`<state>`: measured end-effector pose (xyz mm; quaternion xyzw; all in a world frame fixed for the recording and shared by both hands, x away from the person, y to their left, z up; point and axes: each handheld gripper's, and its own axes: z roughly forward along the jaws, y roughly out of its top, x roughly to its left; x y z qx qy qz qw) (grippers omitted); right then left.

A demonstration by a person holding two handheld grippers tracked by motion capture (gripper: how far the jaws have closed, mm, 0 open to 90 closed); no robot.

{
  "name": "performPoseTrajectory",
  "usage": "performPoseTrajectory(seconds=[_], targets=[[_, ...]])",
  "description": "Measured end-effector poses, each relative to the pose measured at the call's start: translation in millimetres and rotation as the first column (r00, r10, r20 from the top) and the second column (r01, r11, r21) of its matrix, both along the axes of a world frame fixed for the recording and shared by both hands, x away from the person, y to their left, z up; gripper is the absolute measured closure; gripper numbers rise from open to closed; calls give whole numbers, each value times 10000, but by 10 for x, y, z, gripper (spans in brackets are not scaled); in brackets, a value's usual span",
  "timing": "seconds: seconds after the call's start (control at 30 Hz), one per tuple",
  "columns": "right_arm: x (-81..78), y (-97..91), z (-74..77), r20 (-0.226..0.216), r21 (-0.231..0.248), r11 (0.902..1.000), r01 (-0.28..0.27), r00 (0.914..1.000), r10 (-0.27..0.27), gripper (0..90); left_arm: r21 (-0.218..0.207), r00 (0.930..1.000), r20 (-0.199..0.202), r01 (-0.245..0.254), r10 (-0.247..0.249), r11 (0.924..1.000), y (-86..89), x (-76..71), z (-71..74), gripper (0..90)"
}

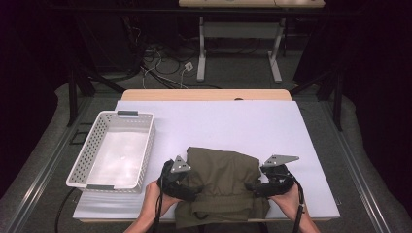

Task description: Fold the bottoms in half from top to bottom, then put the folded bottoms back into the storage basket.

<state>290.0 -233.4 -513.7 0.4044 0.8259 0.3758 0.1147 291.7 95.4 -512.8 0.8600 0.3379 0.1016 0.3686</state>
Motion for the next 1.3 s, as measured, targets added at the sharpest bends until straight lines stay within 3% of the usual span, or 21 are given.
performPoseTrajectory(seconds=[0.27,0.53,0.63,0.83,1.03,1.17,1.3], targets=[[42,-13,-15,-17,40,9999,155,9999,-155,64,48,9981,-96,-613,614,9981,40,63,-45,4],[81,-20,-64,-95,-60,9989,472,9988,-473,16,261,9935,-233,-1104,1110,9935,40,127,-106,0],[95,-21,-84,-310,-88,9978,663,9973,-665,0,398,9918,-258,-1242,1253,9915,34,156,-130,0],[158,49,-189,-983,-216,9973,696,9926,-714,0,681,9850,-1031,-1321,1387,9889,0,232,-280,0],[224,97,-337,-1679,-800,9940,748,9819,-874,0,609,9691,-1951,-1415,1508,9881,14,293,-406,0],[231,98,-374,-1889,-919,9923,827,9770,-990,3,886,9741,-1709,-1344,1480,9870,-3,286,-409,0],[210,117,-372,-1724,-1018,9916,792,9803,-960,58,950,9783,-1610,-1166,1308,9886,-21,269,-401,21]])
